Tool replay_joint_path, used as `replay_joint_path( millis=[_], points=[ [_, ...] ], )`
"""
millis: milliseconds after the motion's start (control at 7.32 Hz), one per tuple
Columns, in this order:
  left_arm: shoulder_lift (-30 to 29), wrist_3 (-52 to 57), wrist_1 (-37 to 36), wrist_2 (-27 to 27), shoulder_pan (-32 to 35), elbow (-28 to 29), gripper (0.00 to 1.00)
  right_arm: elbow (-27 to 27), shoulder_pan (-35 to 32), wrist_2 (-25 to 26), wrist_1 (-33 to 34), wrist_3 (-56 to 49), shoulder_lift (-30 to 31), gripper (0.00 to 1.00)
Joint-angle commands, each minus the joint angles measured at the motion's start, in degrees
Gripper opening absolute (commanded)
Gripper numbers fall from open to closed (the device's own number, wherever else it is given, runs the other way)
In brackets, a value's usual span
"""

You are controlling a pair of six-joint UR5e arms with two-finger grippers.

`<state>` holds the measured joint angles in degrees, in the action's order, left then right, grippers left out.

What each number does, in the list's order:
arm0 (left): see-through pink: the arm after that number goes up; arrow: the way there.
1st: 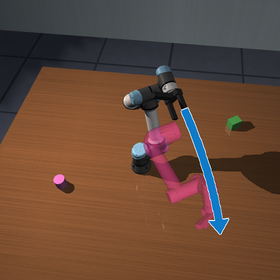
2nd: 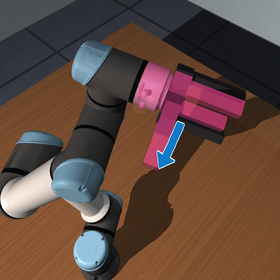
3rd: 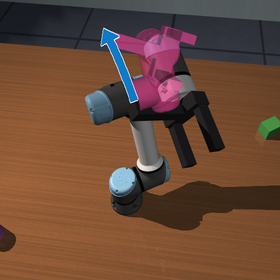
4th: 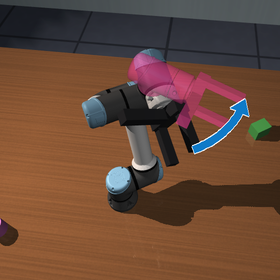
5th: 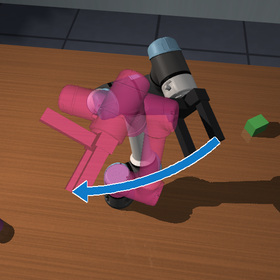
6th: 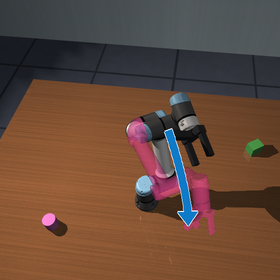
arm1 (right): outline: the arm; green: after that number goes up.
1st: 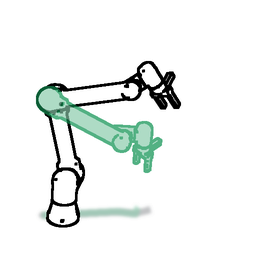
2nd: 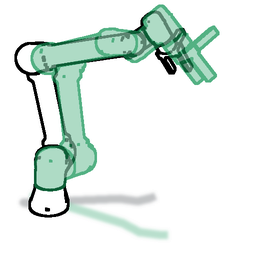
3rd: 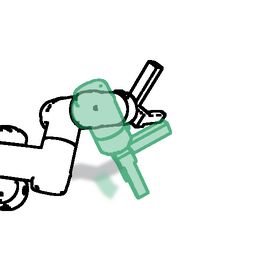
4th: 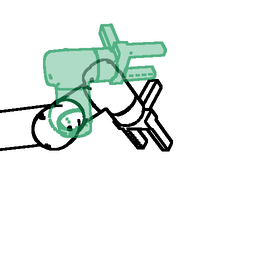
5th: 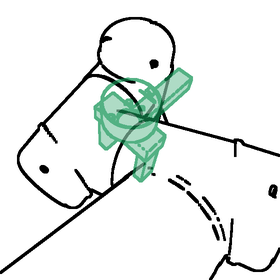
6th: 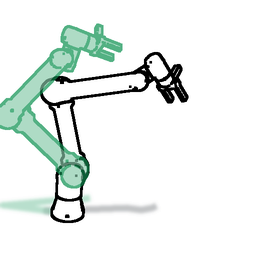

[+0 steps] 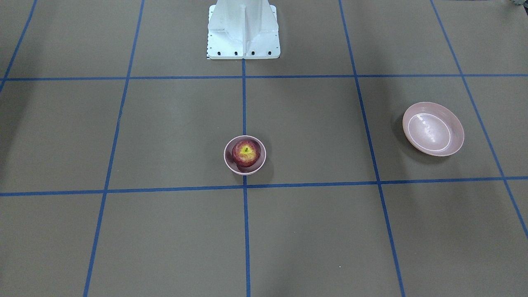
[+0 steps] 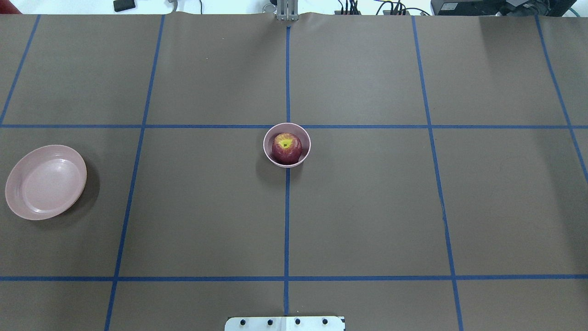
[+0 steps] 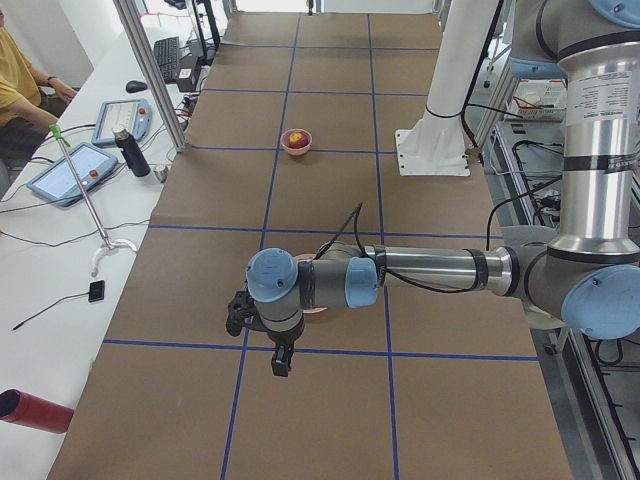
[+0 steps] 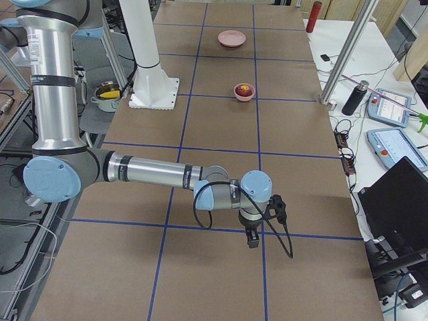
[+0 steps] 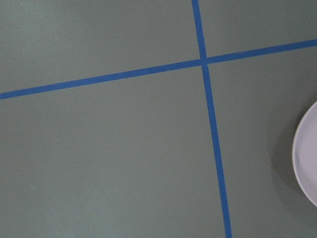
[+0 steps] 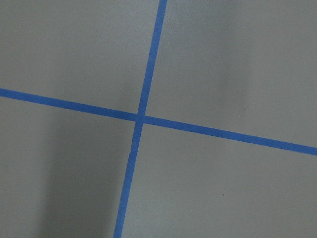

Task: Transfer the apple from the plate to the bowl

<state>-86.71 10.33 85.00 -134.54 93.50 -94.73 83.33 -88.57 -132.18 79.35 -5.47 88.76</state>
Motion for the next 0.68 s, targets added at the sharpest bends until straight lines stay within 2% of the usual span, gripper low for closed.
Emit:
replay_joint_path(
  millis=[0,547],
  points=[
    [-0.1,-1.4,0.1,-1.7,0.0,-0.6,0.98,0.2,-0.6,0.0,0.4,0.3,-0.1,1.00],
    [-0.1,-1.3,3.2,-2.0,-0.1,-0.7,0.98,0.8,-2.7,-0.4,0.9,0.5,1.1,1.00]
  ],
)
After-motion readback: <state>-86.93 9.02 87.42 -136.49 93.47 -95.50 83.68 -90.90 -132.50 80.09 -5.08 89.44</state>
